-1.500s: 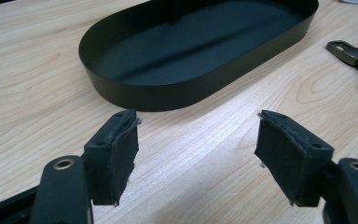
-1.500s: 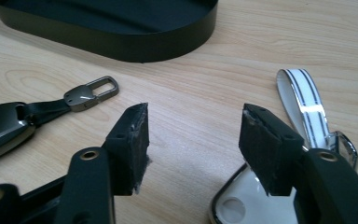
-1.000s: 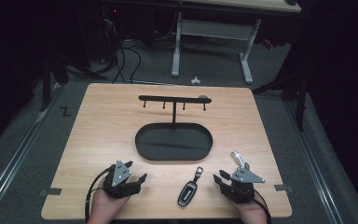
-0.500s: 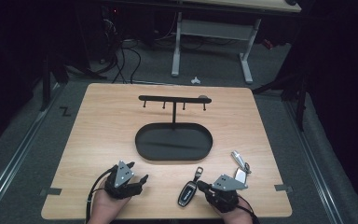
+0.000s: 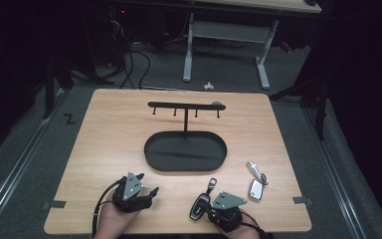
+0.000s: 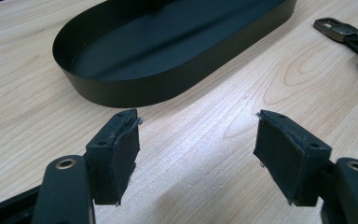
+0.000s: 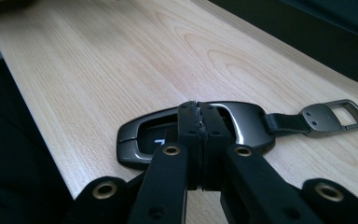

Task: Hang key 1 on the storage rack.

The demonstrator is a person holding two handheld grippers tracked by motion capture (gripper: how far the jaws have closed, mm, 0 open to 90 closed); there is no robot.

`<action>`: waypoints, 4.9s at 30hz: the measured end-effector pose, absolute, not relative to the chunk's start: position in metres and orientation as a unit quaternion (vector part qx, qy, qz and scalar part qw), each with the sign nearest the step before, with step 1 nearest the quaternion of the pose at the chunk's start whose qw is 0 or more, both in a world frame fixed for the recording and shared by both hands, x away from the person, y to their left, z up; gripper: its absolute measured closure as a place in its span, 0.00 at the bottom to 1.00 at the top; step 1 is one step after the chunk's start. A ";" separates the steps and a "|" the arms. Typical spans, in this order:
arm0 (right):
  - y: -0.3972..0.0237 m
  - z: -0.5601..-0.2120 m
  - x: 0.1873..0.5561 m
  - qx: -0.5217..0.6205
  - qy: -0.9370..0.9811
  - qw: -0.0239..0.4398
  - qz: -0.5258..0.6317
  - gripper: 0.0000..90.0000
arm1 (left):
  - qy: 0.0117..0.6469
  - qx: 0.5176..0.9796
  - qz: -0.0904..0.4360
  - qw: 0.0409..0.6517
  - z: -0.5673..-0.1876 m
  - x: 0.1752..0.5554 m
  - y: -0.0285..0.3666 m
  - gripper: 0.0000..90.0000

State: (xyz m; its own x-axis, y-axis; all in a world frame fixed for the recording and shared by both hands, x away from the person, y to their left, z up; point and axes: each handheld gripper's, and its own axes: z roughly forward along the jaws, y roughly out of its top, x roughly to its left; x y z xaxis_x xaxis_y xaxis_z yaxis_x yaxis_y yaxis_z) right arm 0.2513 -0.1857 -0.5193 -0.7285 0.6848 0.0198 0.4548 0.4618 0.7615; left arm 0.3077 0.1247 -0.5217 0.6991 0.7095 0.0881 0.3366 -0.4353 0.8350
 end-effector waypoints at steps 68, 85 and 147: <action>-0.278 -0.505 0.247 0.443 0.779 0.192 0.400 0.92 | 0.327 0.806 0.225 0.439 -0.518 0.316 0.121 0.33; -0.292 -0.502 0.277 0.500 0.761 0.200 0.362 0.78 | 0.337 0.804 0.230 0.432 -0.521 0.308 0.131 0.33; -0.237 -0.460 0.360 0.479 0.877 0.020 0.036 0.48 | 0.314 0.817 0.207 0.437 -0.522 0.308 0.125 0.33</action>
State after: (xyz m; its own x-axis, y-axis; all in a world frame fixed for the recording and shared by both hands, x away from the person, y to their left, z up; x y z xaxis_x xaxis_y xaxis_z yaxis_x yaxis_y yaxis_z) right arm 0.3604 -0.2365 -0.4595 -0.5410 0.8410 -0.0006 0.8382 0.5393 0.0817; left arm 0.3083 0.1247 -0.5223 0.7175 0.6935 0.0642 0.3316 -0.4212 0.8442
